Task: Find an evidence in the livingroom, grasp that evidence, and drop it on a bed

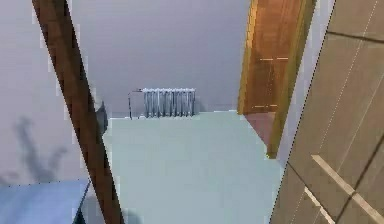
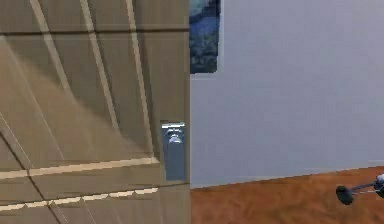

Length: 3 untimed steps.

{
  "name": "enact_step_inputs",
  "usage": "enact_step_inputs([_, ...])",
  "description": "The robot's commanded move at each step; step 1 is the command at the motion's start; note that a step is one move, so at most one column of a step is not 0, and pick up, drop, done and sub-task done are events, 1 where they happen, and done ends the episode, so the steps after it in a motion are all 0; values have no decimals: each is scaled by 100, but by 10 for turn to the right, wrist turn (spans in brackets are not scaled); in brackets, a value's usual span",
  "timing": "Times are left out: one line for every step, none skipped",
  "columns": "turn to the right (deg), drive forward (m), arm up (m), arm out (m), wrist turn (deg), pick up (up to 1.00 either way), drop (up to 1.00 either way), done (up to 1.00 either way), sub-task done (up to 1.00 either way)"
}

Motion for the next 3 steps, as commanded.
enact_step_inputs([450,0,0,0,0,0,0,0,0])
enact_step_inputs([450,0,0,0,0,0,0,0,0])
enact_step_inputs([450,0,0,0,0,0,0,0,0])
